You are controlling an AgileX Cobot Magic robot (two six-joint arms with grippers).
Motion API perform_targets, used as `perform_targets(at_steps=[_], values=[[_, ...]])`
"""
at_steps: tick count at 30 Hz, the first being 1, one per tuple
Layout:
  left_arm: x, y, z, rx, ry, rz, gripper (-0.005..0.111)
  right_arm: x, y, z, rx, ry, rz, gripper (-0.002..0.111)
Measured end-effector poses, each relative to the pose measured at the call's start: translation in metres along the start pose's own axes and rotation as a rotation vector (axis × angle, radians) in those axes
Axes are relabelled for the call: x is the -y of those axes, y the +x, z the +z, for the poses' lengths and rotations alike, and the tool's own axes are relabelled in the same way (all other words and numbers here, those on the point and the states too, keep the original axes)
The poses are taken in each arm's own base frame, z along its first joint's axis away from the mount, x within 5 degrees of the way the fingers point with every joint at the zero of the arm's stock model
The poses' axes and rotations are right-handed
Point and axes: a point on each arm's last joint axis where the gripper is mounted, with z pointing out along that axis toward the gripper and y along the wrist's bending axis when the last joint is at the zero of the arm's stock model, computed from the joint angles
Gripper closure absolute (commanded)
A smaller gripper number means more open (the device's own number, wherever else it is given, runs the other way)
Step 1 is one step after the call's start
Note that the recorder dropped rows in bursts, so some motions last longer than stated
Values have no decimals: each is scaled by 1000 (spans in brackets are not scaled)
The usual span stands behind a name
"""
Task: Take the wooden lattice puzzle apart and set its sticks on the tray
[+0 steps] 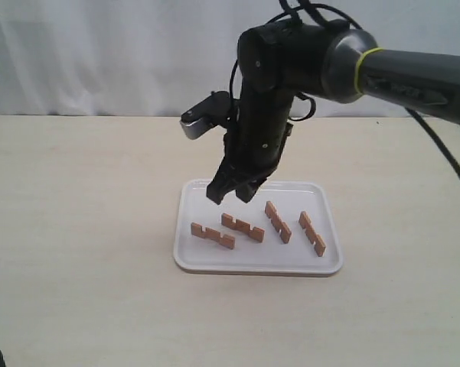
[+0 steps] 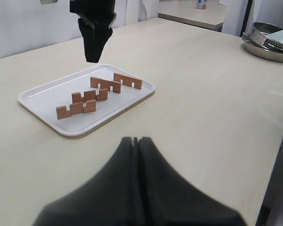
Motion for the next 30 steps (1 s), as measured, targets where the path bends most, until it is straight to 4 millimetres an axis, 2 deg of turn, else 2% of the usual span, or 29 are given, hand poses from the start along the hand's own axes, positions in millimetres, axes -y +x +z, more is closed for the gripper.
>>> perform_targets(at_steps=[3, 6, 13, 16, 23, 30], values=[[0, 0, 0, 0, 0, 0, 107, 15, 12, -17, 12, 11, 114, 104], [0, 0, 0, 0, 0, 0, 107, 28, 33, -28, 0, 1, 199, 104], [0, 0, 0, 0, 0, 0, 107, 61, 111, -43, -75, -1, 429, 104], [0, 0, 0, 0, 0, 0, 107, 69, 133, -50, -84, 3, 484, 104], [0, 0, 0, 0, 0, 0, 107, 74, 169, -59, -97, 9, 564, 104], [0, 0, 0, 0, 0, 0, 107, 58, 194, -72, -42, 35, 618, 104]])
